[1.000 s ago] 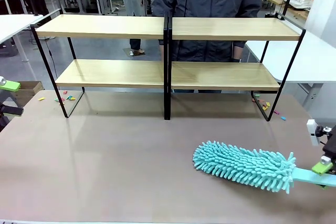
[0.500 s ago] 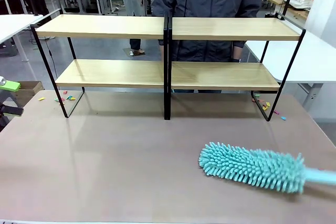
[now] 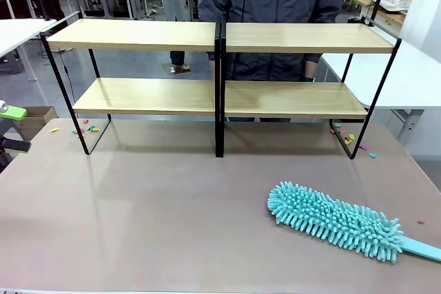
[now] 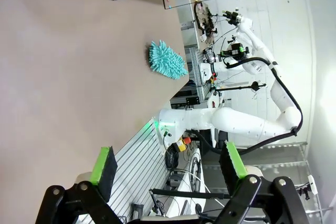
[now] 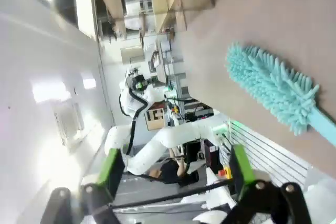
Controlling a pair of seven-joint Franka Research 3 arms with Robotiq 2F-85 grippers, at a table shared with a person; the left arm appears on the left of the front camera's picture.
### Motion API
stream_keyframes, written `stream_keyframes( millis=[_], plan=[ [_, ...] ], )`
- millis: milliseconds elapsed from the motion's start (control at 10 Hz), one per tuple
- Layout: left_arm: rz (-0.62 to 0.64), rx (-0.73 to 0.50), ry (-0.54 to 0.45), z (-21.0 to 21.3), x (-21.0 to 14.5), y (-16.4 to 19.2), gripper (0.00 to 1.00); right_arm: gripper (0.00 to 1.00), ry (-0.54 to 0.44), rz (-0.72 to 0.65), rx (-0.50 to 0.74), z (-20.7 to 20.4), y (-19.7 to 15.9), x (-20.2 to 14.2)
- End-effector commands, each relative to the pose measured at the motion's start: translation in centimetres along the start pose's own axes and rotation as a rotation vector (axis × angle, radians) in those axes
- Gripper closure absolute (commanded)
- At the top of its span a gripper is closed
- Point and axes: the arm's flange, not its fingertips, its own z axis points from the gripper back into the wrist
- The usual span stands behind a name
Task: Clean the shelves.
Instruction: Place the Duster on the table.
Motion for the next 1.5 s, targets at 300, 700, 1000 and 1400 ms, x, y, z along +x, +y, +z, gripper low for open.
stream_keyframes(
  millis=[300, 700, 1000, 1400],
  plan=[
    [-0.020, -0.018, -0.006, -0.11, -0.15, 0.07, 0.00, 0.00, -0.060, 0.003, -0.143, 1.03, -0.59, 0.54],
    [-0.020, -0.018, -0.006, -0.11, -0.15, 0.07, 0.00, 0.00, -0.060, 0.003, -0.143, 1.03, -0.59, 0.54],
    [-0.020, -0.018, -0.006, -0.11, -0.15, 0.07, 0.00, 0.00, -0.060, 0.003, -0.143, 1.03, -0.59, 0.54],
    [-0.020, -0.018, -0.006, -0.11, -0.15, 0.07, 0.00, 0.00, -0.060, 0.003, -0.143, 1.03, -0.59, 0.54]
  ],
)
